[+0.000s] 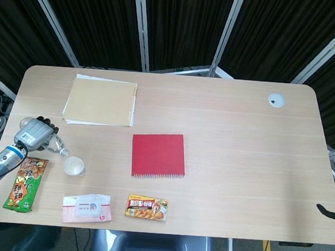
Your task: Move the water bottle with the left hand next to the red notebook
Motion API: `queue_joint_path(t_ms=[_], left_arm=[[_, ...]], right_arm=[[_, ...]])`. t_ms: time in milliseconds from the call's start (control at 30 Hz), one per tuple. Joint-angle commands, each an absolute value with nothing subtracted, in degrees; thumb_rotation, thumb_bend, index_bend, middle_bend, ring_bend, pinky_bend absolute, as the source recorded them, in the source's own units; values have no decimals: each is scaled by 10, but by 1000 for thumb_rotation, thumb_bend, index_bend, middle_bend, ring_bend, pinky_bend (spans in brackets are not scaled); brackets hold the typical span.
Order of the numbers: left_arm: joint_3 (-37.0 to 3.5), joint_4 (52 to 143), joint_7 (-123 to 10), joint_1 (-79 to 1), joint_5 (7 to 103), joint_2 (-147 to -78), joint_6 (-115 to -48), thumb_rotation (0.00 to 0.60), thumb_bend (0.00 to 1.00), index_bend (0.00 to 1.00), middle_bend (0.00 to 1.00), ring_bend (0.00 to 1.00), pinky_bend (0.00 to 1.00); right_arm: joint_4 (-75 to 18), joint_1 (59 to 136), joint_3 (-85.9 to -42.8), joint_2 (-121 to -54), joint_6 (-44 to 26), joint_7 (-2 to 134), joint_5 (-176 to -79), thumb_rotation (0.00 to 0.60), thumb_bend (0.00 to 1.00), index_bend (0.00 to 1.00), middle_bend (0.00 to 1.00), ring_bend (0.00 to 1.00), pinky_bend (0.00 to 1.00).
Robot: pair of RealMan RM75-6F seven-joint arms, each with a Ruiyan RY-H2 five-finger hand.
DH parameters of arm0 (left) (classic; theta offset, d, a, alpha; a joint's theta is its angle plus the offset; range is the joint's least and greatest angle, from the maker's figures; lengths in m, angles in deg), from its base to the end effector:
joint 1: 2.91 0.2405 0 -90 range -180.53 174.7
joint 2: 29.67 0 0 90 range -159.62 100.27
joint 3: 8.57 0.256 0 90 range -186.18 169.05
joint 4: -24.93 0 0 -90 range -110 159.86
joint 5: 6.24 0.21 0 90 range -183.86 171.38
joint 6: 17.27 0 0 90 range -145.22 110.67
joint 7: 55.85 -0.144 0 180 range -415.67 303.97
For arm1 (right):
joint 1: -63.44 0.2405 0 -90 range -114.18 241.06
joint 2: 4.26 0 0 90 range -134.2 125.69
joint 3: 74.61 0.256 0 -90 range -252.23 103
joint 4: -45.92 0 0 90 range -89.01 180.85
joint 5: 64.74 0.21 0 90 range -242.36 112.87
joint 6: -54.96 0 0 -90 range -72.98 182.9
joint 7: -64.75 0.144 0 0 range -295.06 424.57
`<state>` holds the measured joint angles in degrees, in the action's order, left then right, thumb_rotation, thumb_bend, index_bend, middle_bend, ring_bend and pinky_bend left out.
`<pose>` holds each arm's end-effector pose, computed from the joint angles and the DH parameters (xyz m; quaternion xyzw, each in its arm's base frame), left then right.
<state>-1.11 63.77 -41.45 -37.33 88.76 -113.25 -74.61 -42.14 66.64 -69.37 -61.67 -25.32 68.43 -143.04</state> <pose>-0.3530 0.3573 0.0920 -0.8221 -0.2285 -0.1886 0.4862 -0.3554 -0.1798 0.2132 0.5646 -0.3959 0.3170 0.6512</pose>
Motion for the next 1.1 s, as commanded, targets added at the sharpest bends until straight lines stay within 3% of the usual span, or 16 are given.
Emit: queue_joint_path(t_ms=[33, 667, 1100], left_arm=[[-8, 633, -423, -372, 890, -1136, -749, 600, 587, 573, 499, 306, 341], [0, 605, -428, -366, 902, -1150, -774, 600, 587, 573, 499, 306, 342], [4, 570, -214, -353, 904, -1156, -822, 600, 587, 573, 499, 306, 344]], right_arm=[[-421, 666, -694, -617, -253, 684, -1430, 600, 0, 0, 0, 0, 0], [-421, 665, -694, -618, -253, 680, -1430, 600, 0, 0, 0, 0, 0], [-418, 666, -693, -620, -249, 677, -1427, 600, 0, 0, 0, 0, 0]])
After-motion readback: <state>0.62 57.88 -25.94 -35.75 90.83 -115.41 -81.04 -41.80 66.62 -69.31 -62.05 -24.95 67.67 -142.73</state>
